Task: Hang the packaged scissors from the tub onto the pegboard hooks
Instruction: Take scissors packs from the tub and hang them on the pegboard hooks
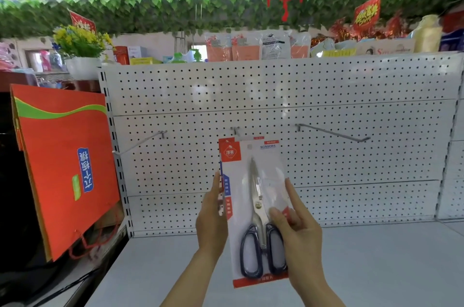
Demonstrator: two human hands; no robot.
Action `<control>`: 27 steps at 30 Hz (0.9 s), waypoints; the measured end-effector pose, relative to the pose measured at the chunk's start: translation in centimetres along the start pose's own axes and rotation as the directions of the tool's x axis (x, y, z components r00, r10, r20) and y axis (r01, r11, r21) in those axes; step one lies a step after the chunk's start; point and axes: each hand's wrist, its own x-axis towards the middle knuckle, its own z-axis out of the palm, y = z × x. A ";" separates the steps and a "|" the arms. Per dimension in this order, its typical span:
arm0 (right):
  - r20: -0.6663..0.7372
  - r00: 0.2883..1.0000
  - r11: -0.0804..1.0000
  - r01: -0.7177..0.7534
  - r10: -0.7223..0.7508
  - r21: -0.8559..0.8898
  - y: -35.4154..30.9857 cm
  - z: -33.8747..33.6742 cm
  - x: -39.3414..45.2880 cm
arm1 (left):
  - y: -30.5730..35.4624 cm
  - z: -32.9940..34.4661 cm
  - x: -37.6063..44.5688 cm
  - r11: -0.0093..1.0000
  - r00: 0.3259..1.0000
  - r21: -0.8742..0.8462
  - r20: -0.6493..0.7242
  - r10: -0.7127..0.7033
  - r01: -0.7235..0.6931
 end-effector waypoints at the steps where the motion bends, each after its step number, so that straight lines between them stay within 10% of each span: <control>1: -0.004 1.000 1.000 0.022 -0.021 0.007 0.2 0.2 0.0 | 0.6 -0.8 0.3 0.997 0.999 0.055 0.007 0.045 -0.045; 7: -0.033 0.999 0.999 0.030 -0.030 -0.013 1.7 1.1 0.7 | 8.5 -3.4 1.9 0.861 0.874 0.156 0.122 0.469 -0.484; 11: -0.047 0.998 0.998 0.043 -0.045 -0.045 2.9 1.8 1.5 | 10.8 -2.0 3.6 0.507 0.691 0.471 0.465 0.553 -0.722; 27: 0.000 0.981 0.959 -0.187 0.192 -0.211 7.0 3.0 7.6 | 7.9 0.0 7.8 0.172 0.633 0.641 0.611 0.476 -0.748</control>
